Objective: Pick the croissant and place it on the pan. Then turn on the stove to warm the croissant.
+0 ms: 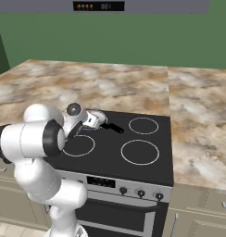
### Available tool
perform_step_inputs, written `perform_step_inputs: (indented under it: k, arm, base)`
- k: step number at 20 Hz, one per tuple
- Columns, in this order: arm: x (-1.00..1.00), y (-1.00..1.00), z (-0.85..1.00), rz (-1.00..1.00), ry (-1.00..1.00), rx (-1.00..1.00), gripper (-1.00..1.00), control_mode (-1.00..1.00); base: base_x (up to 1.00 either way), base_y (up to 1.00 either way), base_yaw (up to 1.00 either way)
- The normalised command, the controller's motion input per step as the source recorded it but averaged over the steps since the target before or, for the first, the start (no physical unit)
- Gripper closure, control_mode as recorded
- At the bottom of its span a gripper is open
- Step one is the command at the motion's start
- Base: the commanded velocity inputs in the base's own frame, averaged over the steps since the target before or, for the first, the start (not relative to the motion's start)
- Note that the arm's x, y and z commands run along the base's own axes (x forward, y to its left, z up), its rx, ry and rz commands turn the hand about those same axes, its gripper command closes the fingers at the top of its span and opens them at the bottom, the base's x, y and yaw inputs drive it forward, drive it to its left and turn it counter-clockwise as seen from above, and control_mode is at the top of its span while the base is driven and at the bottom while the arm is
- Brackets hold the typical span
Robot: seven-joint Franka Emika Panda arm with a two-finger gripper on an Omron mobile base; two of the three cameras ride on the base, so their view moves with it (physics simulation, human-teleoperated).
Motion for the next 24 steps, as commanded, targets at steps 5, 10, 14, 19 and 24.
perform_step_inputs:
  k: [5,10,14,19,24]
  arm:
    - [-0.61,0.0,0.28,-0.09,0.0,0.0,-1.0,-1.0]
    - [-0.55,0.08,0.36,-0.01,-0.02,-0.04,-1.0,-1.0]
    - [-0.39,0.05,0.59,0.0,-0.02,-0.02,-1.0,-1.0]
    - [-0.4,0.0,0.62,0.0,0.0,0.0,-1.0,-1.0]
    - [-0.58,0.0,0.33,0.0,-0.01,0.0,-1.0,-1.0]
  base:
    - [0.0,0.0,0.0]
    - [0.0,0.0,0.0]
    - [0.0,0.0,0.0]
    - [0.0,0.0,0.0]
    - [0.0,0.0,0.0]
